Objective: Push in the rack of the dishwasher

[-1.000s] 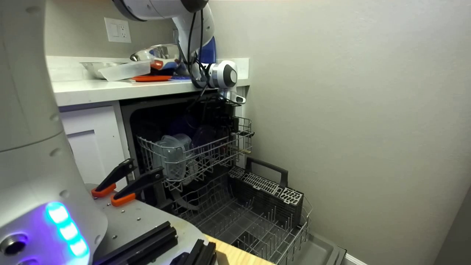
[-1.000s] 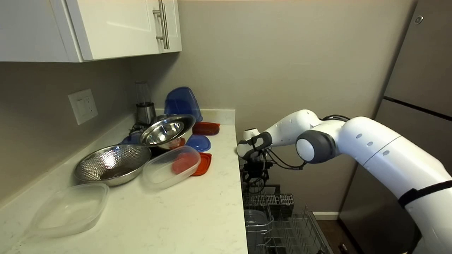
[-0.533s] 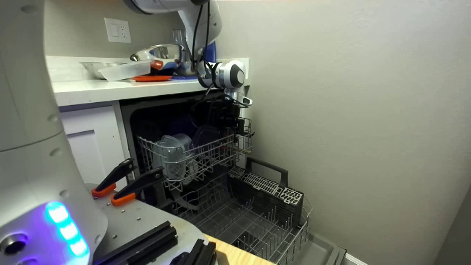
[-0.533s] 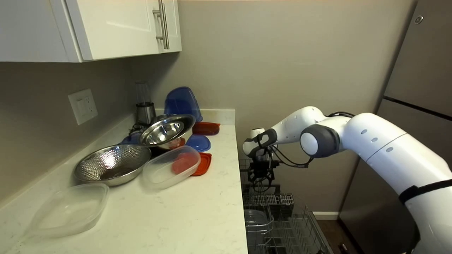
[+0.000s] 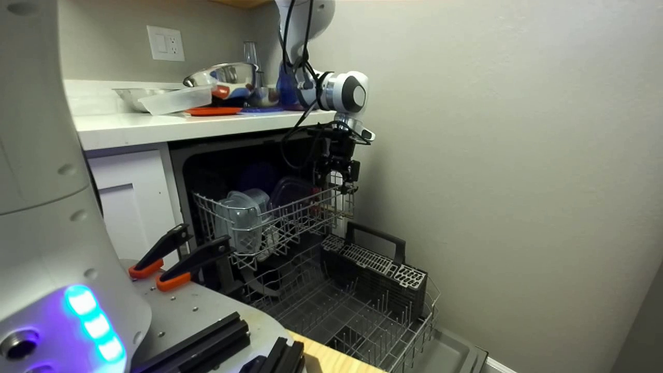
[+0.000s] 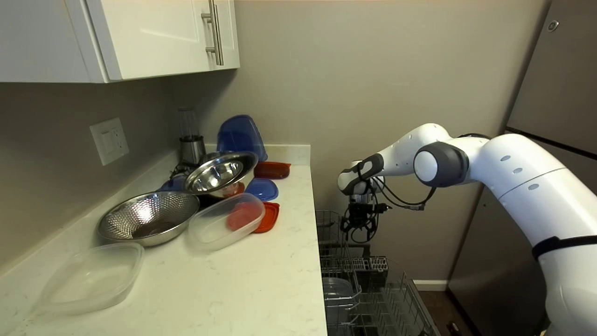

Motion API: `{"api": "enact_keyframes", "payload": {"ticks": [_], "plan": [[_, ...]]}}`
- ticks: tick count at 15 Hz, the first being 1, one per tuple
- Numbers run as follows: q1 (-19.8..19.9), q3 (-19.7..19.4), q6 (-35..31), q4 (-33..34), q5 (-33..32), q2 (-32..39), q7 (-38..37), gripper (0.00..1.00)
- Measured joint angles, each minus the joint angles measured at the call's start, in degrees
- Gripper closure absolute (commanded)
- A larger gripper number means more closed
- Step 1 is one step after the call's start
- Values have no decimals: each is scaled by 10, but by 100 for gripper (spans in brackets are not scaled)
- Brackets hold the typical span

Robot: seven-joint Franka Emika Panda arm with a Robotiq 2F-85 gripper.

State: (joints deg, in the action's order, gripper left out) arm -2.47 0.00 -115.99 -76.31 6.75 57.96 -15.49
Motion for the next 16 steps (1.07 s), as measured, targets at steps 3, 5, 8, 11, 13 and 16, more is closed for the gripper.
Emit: {"api": "enact_keyframes", "payload": {"ticks": [3, 5, 8, 11, 13, 16], "plan": [[9, -2, 1, -20, 0, -14, 3, 0], [10, -8, 2, -30, -1, -21, 3, 0], [7, -17, 1, -39, -4, -28, 2, 0], [-6, -24, -8, -43, -10, -28, -4, 0], [-21, -28, -18, -47, -19, -26, -12, 0], [-39, -32, -26, -49, -31, -19, -26, 0]]}}
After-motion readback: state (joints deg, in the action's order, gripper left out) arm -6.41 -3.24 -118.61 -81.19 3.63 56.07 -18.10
